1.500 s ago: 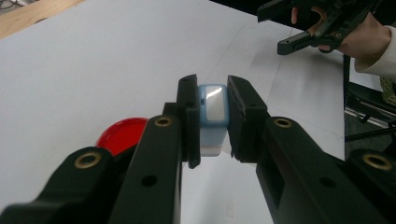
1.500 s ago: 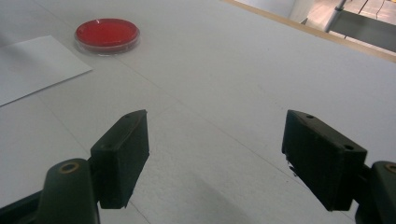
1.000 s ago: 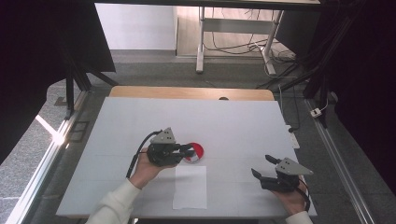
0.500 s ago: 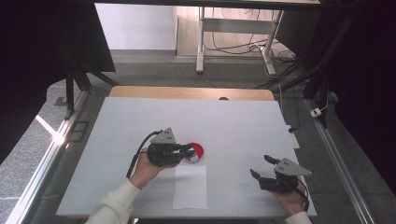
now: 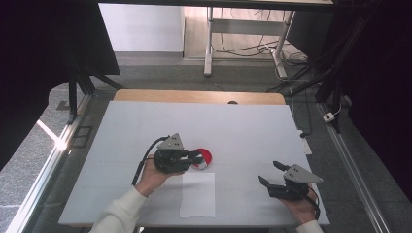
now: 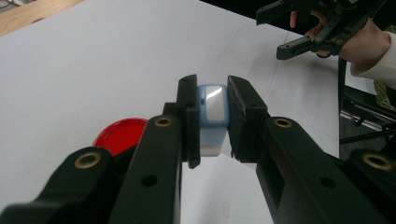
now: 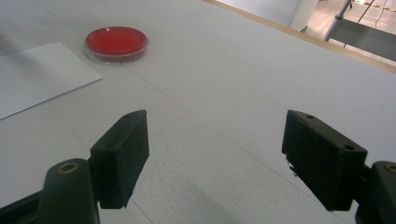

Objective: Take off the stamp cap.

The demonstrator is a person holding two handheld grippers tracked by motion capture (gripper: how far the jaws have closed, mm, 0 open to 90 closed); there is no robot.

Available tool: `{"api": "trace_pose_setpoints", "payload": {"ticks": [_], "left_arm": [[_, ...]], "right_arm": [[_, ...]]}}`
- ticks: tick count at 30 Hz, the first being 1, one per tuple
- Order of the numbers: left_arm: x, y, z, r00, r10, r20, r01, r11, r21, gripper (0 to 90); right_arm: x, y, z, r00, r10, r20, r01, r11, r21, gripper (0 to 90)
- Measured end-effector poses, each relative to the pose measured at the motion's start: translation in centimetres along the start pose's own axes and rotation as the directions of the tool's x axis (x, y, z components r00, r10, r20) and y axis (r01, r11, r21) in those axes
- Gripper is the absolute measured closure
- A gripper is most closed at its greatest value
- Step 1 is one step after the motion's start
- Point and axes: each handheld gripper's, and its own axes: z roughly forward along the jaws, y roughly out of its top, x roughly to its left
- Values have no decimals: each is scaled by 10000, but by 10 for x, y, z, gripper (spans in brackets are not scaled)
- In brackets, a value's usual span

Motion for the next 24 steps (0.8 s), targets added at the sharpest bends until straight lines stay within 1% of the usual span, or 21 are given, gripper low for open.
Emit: {"api": "trace_pose_setpoints", "payload": {"ticks": [3,7,13,24], "left_arm": [[0,0,0,10000,4,-7,-4,10000,-13,757],[0,0,0,10000,8,4,-8,10000,-17,757],[0,0,0,10000,-13,-6,13,10000,-15,758],[0,0,1,10000,-14,18,14,10000,-23,757]], "right_arm": [[2,1,1,10000,7,-83,-8,10000,-30,226],[4,2,3,10000,-38,-78,38,10000,31,226],[9,5,4,9997,-6,-243,4,10000,-65,227],[14,8,8,9995,-41,-312,39,10000,-75,229]]}}
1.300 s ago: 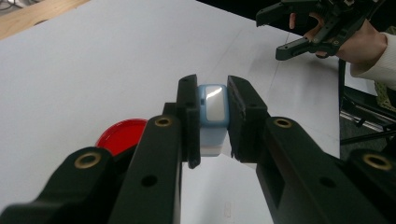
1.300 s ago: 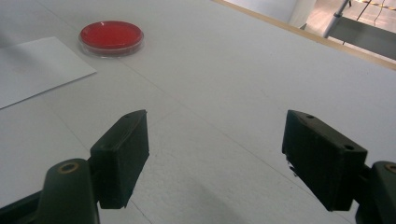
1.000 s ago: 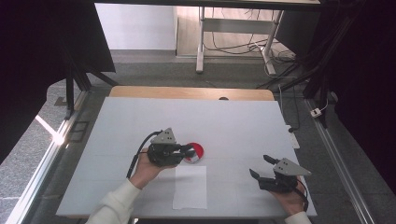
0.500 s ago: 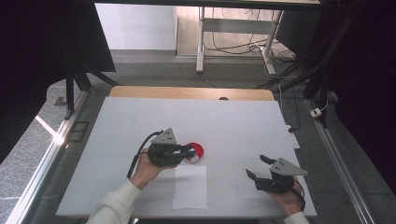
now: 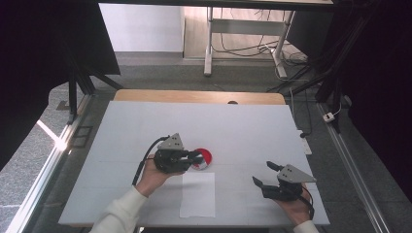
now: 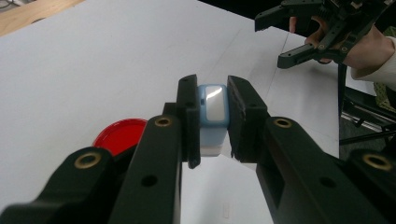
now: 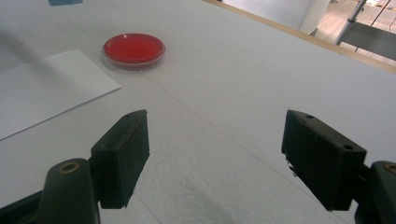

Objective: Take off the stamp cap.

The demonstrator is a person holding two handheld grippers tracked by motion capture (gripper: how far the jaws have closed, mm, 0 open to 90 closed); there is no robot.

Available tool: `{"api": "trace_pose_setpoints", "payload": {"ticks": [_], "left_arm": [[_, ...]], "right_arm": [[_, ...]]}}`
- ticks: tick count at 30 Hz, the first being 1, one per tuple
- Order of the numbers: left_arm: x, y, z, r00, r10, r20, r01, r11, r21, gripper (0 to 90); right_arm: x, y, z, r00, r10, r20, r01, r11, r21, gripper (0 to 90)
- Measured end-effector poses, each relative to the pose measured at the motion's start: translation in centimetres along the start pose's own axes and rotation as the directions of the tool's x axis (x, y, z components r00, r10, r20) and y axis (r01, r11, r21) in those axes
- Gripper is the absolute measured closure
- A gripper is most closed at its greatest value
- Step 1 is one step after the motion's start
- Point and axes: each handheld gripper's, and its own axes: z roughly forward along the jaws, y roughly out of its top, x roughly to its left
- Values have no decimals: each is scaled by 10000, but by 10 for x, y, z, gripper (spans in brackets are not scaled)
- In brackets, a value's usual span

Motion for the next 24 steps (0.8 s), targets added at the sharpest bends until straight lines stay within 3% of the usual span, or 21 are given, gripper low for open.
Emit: {"api": "trace_pose_setpoints", "payload": {"ticks": [24], "left_arm": [[-1,0,1,10000,-18,49,18,10000,-37,757]], "right_arm": [[13,5,11,9997,-100,-220,100,9999,5,243]]}}
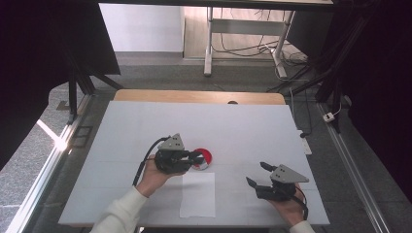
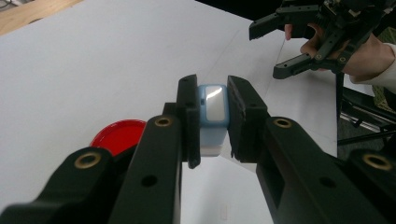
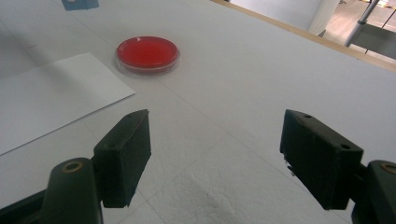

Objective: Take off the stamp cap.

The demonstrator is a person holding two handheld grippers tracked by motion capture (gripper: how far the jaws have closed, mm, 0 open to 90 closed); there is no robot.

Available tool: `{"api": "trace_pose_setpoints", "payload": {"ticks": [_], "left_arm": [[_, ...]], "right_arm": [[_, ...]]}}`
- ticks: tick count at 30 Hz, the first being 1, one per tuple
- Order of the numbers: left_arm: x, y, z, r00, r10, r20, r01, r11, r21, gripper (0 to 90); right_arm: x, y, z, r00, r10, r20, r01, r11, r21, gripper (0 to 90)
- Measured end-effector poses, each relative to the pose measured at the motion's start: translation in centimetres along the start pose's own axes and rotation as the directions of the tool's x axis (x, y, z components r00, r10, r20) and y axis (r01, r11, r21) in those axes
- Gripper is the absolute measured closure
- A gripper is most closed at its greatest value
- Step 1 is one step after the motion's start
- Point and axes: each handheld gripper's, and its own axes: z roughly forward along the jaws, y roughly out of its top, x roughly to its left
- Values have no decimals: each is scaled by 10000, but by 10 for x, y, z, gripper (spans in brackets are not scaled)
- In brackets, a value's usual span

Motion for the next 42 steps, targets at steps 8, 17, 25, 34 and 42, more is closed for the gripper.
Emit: {"api": "trace_pose_setpoints", "payload": {"ticks": [8,17,25,34,42], "left_arm": [[0,0,1,10000,11,23,-11,10000,15,757],[0,0,2,10000,-9,63,9,10000,-18,757],[0,0,2,9999,-47,105,47,10000,-42,757],[1,-1,3,9998,-131,129,132,9999,-82,757],[0,-1,3,9998,-143,100,144,9998,-98,758]], "right_arm": [[4,1,4,9999,-9,-102,10,10000,44,251],[13,5,11,9996,-54,-262,56,10000,78,256],[19,6,16,9992,-104,-396,108,9999,105,259],[24,9,22,9987,-102,-501,107,9999,87,261],[32,13,29,9980,-202,-595,207,9998,76,268]]}}
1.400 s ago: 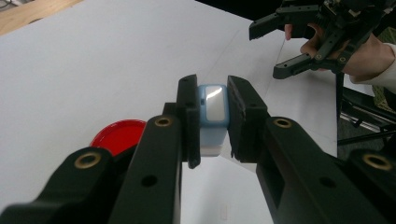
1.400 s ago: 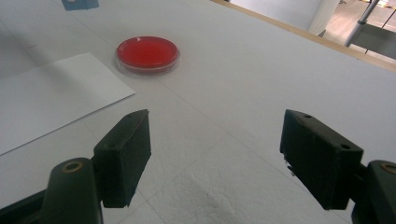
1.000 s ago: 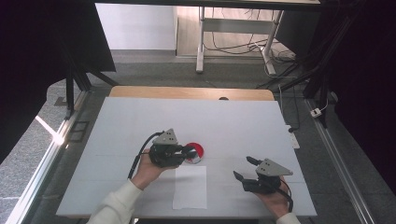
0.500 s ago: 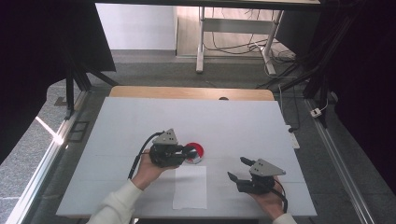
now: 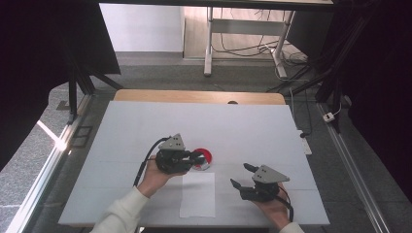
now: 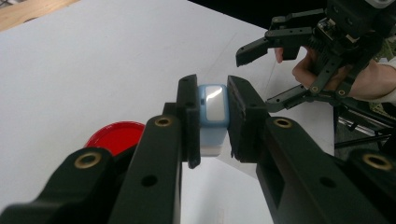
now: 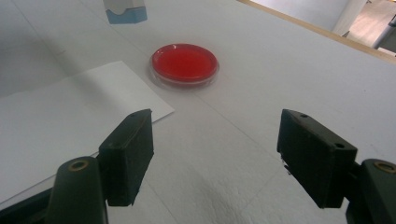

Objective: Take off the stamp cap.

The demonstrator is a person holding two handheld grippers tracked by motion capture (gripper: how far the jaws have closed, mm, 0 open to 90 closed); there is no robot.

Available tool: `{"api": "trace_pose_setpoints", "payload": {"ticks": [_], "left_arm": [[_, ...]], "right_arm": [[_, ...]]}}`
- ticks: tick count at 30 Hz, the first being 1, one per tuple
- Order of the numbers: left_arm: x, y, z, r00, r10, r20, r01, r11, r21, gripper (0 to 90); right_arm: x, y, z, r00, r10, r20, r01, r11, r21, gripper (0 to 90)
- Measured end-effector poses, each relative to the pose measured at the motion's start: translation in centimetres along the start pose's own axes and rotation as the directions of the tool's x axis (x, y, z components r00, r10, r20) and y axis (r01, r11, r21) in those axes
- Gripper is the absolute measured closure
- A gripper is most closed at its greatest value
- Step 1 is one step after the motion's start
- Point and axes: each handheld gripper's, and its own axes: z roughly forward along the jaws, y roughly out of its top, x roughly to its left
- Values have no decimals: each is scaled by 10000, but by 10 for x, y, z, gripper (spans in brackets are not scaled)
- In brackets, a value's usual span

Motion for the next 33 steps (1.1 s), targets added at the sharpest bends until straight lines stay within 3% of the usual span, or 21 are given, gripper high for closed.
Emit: {"api": "trace_pose_setpoints", "payload": {"ticks": [33], "left_arm": [[-2,1,3,10000,-5,19,5,10000,-53,757]], "right_arm": [[28,21,31,9992,-146,-372,142,9998,-99,299]]}}
